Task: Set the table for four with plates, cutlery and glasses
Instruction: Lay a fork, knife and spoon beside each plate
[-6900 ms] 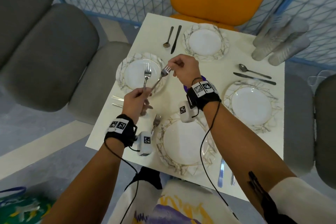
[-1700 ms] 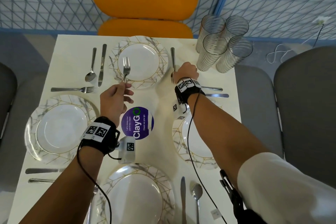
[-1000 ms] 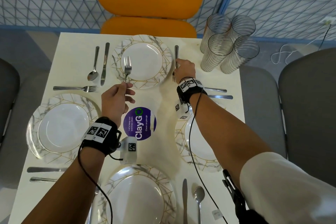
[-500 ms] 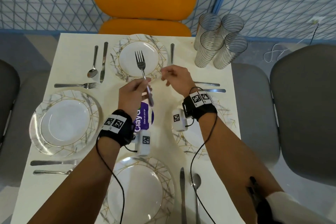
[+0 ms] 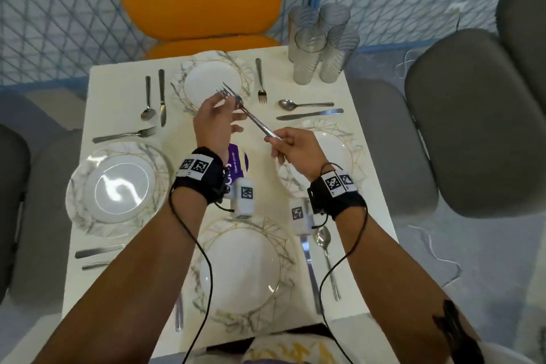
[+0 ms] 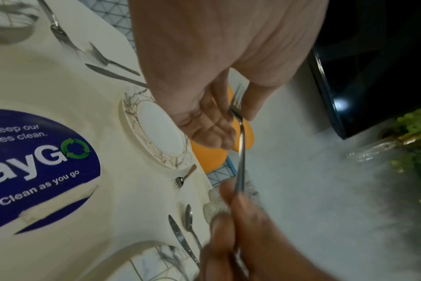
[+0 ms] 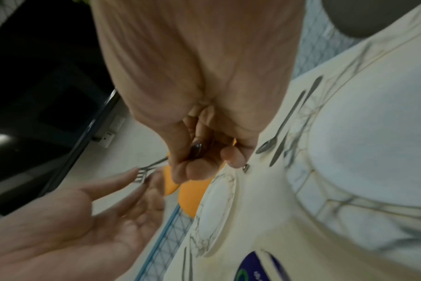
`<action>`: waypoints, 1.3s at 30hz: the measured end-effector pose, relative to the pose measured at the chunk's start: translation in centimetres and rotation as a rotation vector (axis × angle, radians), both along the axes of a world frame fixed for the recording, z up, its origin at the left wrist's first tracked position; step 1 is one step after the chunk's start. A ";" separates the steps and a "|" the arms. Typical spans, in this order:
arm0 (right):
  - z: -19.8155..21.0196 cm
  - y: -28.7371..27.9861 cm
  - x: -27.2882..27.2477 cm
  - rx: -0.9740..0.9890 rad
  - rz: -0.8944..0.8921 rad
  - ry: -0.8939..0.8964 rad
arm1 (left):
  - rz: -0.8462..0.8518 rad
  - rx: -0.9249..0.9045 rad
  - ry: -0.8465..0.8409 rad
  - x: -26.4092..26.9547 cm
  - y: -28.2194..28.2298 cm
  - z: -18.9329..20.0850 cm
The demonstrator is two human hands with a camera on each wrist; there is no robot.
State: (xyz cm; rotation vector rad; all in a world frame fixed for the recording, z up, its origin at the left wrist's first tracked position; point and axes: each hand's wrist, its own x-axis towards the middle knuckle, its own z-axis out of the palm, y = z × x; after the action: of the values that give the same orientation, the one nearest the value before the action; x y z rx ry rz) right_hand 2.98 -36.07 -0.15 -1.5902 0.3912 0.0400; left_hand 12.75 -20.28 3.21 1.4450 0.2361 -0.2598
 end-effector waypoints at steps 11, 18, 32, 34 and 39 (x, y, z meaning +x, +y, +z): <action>-3.4 -2.7 -13.9 -0.051 -0.393 0.137 | -0.422 0.372 0.018 -9.7 2.8 -4.9; -5.1 -4.8 -19.4 -0.031 -0.621 0.238 | -0.653 0.589 0.008 -15.5 1.2 -8.5; -7.6 -9.7 -19.3 -0.275 -0.568 0.603 | -0.637 0.897 0.036 -18.6 -3.5 -10.8; -7.9 -9.9 -19.0 -0.323 -0.573 0.613 | -0.639 0.934 0.030 -18.6 -4.0 -10.9; -8.4 -10.5 -18.7 -0.412 -0.562 0.616 | -0.641 1.069 -0.019 -18.5 -5.3 -10.8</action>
State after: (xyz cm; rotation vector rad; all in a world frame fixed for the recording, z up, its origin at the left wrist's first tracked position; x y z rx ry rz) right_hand -15.74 -46.55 -8.57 -1.7954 1.3879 0.0172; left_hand -5.75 -25.57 -7.58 2.5697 -0.1572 -0.7064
